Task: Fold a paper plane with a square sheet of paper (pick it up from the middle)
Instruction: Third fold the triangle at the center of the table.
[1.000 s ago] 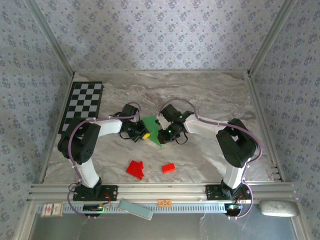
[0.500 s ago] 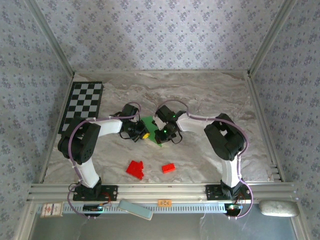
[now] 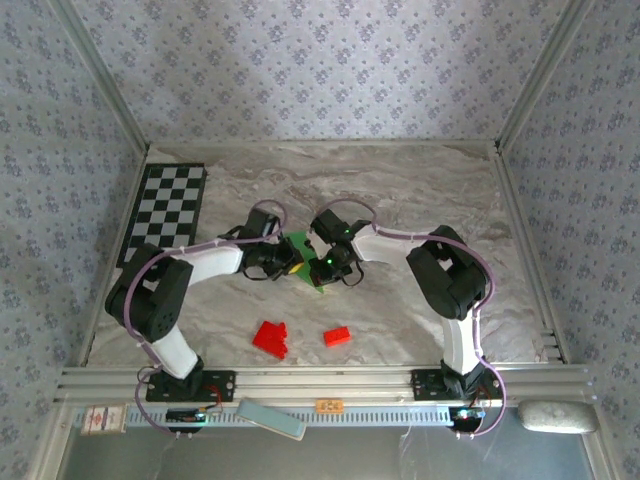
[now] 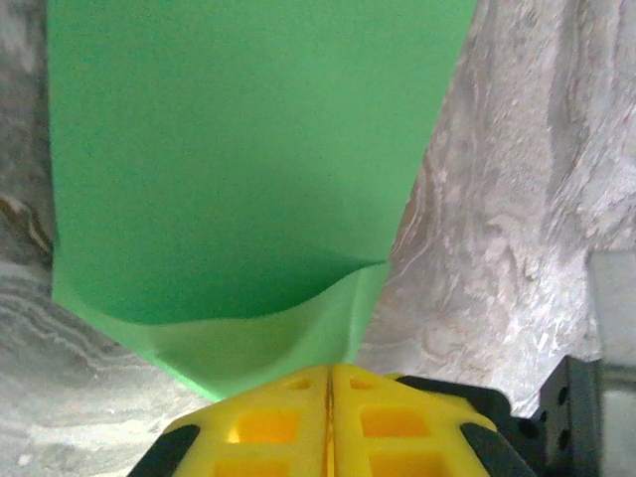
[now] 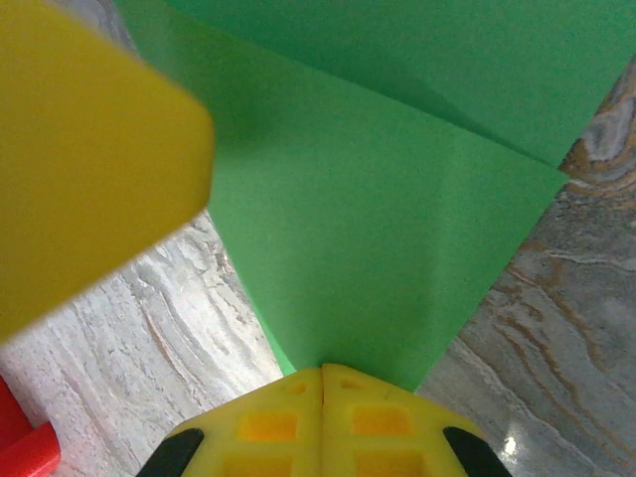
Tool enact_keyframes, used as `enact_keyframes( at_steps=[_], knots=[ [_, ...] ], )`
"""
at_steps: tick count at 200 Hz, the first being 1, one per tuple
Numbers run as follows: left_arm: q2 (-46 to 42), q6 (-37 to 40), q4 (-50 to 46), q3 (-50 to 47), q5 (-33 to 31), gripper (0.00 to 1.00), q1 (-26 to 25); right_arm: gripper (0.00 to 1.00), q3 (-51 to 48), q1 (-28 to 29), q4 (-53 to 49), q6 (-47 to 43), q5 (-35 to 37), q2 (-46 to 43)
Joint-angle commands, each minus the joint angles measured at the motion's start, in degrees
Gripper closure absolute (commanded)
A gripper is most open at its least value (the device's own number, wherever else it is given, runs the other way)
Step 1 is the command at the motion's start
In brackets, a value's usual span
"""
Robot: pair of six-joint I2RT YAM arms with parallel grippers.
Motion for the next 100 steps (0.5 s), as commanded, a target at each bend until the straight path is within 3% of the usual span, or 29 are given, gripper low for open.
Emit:
enact_keyframes(
  at_steps=[1, 100],
  knots=[
    [0.74, 1.39, 2.01, -1.18, 1.11, 0.93, -0.64, 0.97, -0.2, 0.08, -3.86, 1.05, 3.04, 3.09],
    [4.07, 1.84, 4.74, -2.02, 2.42, 0.94, -1.86, 0.97, -0.21, -0.28, -4.84, 1.31, 3.2, 3.15]
  ],
)
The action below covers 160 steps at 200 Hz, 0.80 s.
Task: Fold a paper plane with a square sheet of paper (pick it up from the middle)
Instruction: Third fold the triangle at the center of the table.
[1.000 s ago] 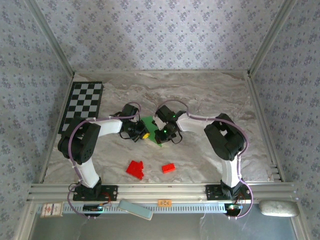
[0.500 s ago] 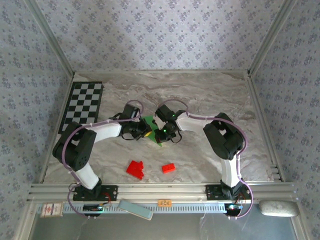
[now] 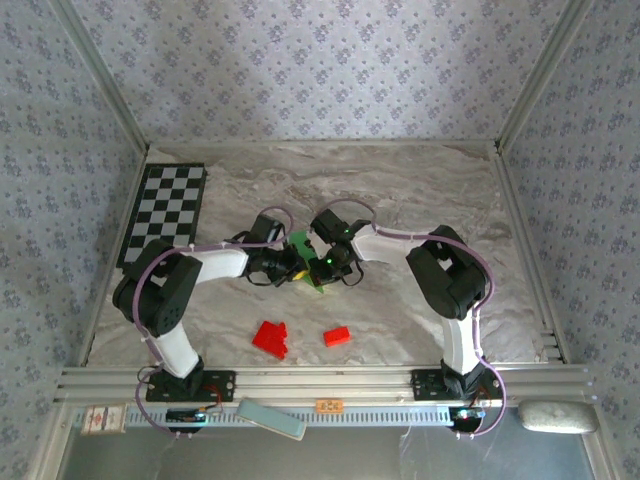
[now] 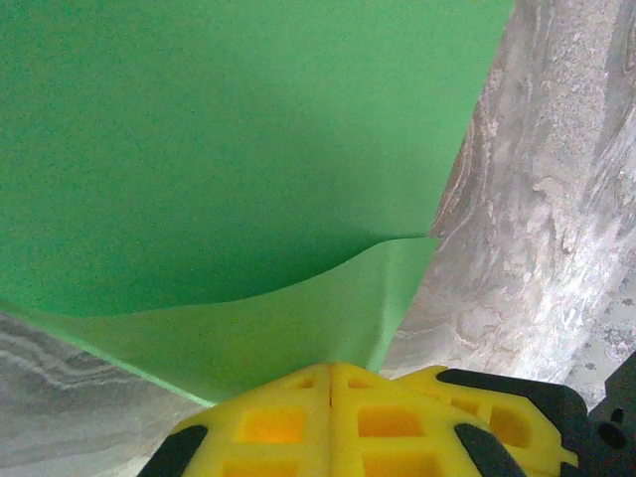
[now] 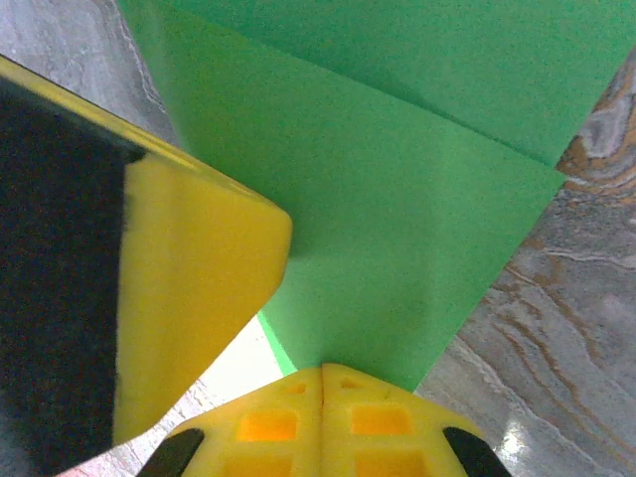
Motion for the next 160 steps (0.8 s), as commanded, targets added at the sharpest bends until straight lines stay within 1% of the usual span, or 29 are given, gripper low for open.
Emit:
enact_keyframes(
  at_steps=[1, 49, 90, 116, 160],
  knots=[
    [1.3, 1.32, 1.42, -0.82, 0.58, 0.94, -0.37, 0.97, -0.4, -0.3, -4.53, 0.96, 3.21, 3.03],
    [1.74, 5.36, -1.78, -1.69, -3.48, 0.95, -0.4, 0.97, -0.62, -0.22, -5.68, 0.83, 4.72, 3.71],
    [2.45, 7.11, -4.31, -0.91, -6.58, 0.95, -0.06, 0.97, -1.41, -0.38, -6.6, 0.52, 4.98, 4.32],
    [2.36, 8.88, -6.24, -0.14, -7.9, 0.95, 1.46, 0.97, -2.1, -0.59, -7.32, 0.48, 5.91, 4.32],
    [2.62, 11.99, -6.88, 0.38, -7.47, 0.95, 5.19, 0.97, -2.69, -0.77, -9.04, 1.05, 6.91, 4.4]
  ],
)
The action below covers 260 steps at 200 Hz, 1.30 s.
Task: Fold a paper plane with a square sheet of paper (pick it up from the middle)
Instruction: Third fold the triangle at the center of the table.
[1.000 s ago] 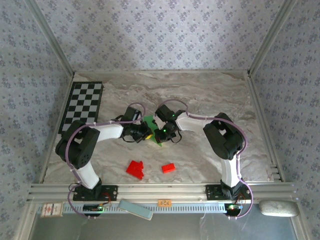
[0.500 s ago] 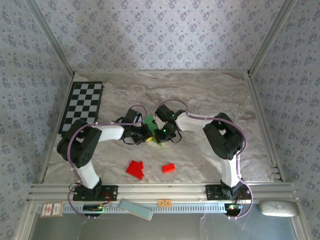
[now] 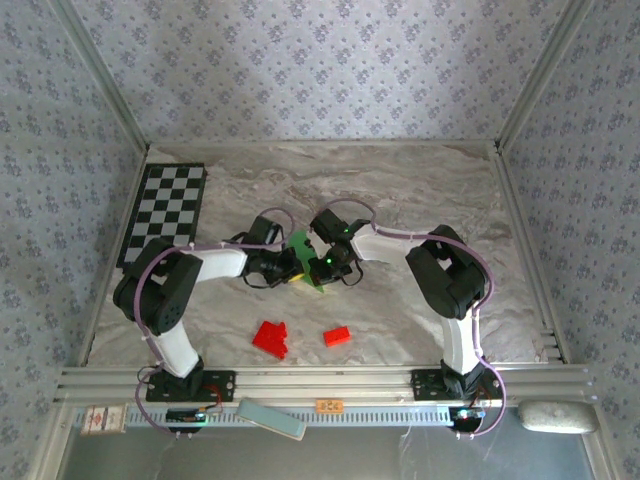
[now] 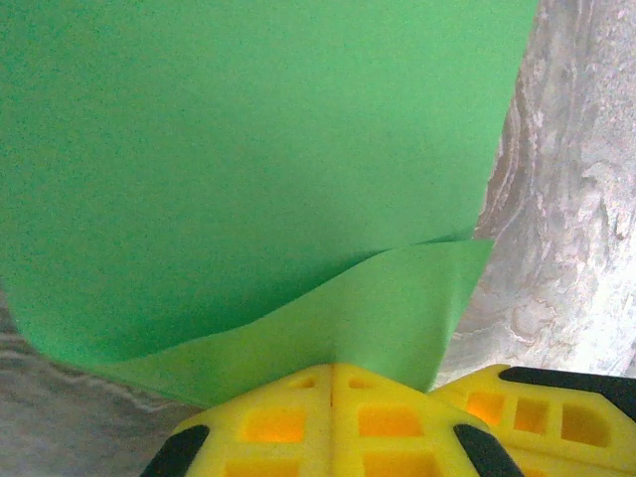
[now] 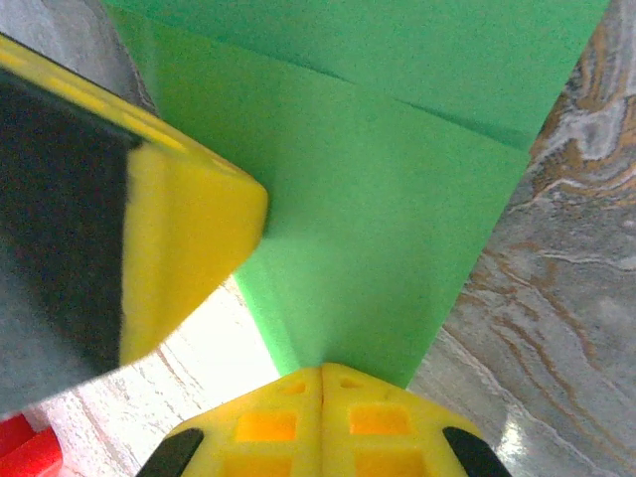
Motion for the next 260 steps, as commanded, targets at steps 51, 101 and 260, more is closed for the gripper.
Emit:
enact_keyframes(
  at_steps=[51, 101, 260],
  knots=[
    [2.3, 6.3, -6.95, 0.86, -6.18, 0.95, 7.7, 0.97, -6.08, -0.92, -7.08, 1.69, 4.98, 4.6],
    [2.89, 8.04, -9.74, 2.12, -8.13, 0.96, 10.13, 0.97, -6.35, -0.98, -7.01, 1.84, 4.89, 4.52],
    [-13.58, 4.55, -18.8, 7.08, -10.03, 0.86, 11.39, 0.86, -0.91, -0.1, 1.0, 0.65, 0.39, -4.33]
  ],
)
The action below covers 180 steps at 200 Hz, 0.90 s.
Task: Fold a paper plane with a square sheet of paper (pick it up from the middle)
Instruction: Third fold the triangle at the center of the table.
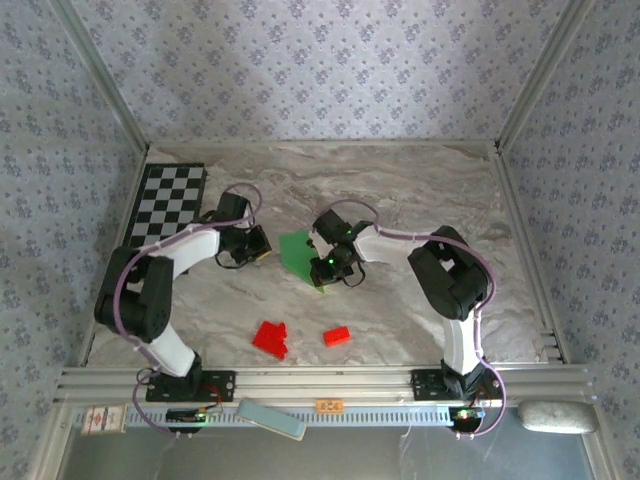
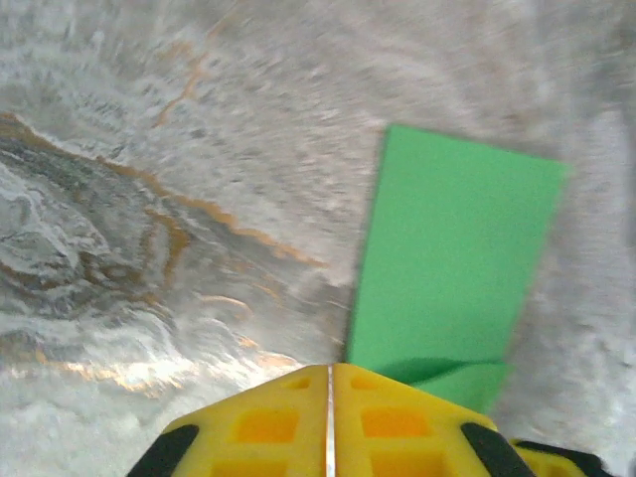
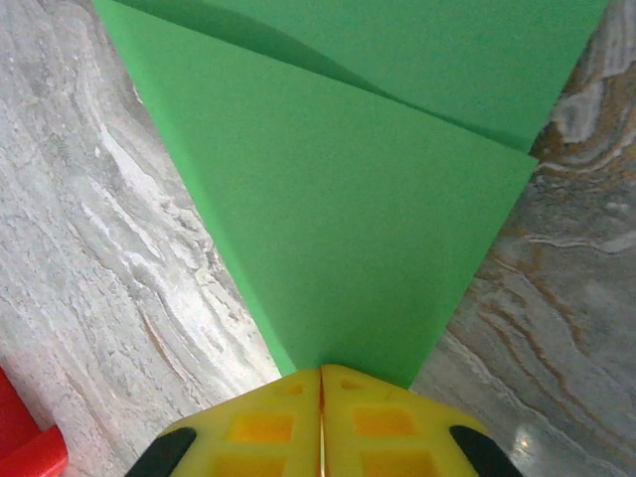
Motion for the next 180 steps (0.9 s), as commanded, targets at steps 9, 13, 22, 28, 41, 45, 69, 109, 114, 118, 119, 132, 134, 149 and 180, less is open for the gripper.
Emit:
enact_keyframes(
  at_steps=[9, 13, 22, 28, 41, 45, 69, 109, 114, 118, 119, 132, 134, 149, 180],
  knots=[
    [-7.42, -3.76, -1.6, -1.43, -2.26, 0.82, -0.15, 0.83, 1.21, 0.31, 0.16, -0.05, 0.22, -4.78],
    [-8.13, -4.2, -1.48, -2.01, -2.35, 0.8, -0.15, 0.81, 1.14, 0.27, 0.87, 0.14, -0.31, -5.66],
    [-9.83, -5.22, -0.87, -3.21, -2.35, 0.75, -0.15, 0.76, 0.62, 0.2, 2.77, 0.62, -1.47, -7.5],
    [-10.84, -5.9, -0.38, -4.19, -2.35, 0.72, -0.15, 0.73, 0.18, 0.2, 3.76, 1.24, -1.75, -8.51],
    [-12.9, -7.65, 1.61, -6.46, -1.7, 0.64, -0.19, 0.69, -0.74, 0.13, 5.26, 3.37, -0.49, -9.93],
    [-13.45, -8.38, 2.29, -7.0, -1.48, 0.61, -0.23, 0.69, -1.0, 0.1, 5.68, 3.87, -0.31, -10.05],
    [-15.04, -11.39, 7.66, -10.92, 0.97, 0.54, -0.24, 0.69, -1.16, 0.89, 6.78, 6.07, 1.32, -9.45],
    [-13.41, -14.61, 13.72, -14.46, 4.13, 0.52, -0.63, 0.72, 0.12, 2.68, 5.11, 6.7, 3.66, -5.54],
    [-12.87, -15.04, 14.49, -14.6, 4.68, 0.52, -0.66, 0.72, 0.57, 2.58, 4.61, 6.7, 4.04, -4.94],
    [-12.43, -15.33, 15.07, -14.76, 5.04, 0.52, -0.76, 0.72, 0.87, 2.52, 4.26, 6.7, 4.62, -4.54],
    [-12.34, -15.42, 15.19, -14.78, 5.17, 0.52, -0.81, 0.72, 0.91, 2.52, 4.19, 6.7, 4.71, -4.45],
    [-10.79, -16.28, 16.79, -14.96, 6.02, 0.52, -1.4, 0.72, 1.77, 2.03, 3.29, 6.47, 6.19, -3.36],
    [-10.52, -16.46, 17.03, -14.97, 6.11, 0.52, -1.5, 0.72, 1.93, 1.89, 3.21, 6.36, 6.36, -3.21],
    [-8.74, -17.31, 18.53, -14.9, 7.15, 0.52, -2.18, 0.73, 3.18, 1.06, 1.93, 5.53, 7.41, -1.64],
    [-5.34, -18.47, 20.93, -13.85, 9.11, 0.53, -3.27, 0.75, 5.15, -0.16, 0.08, 3.78, 6.47, 1.2]
  ],
)
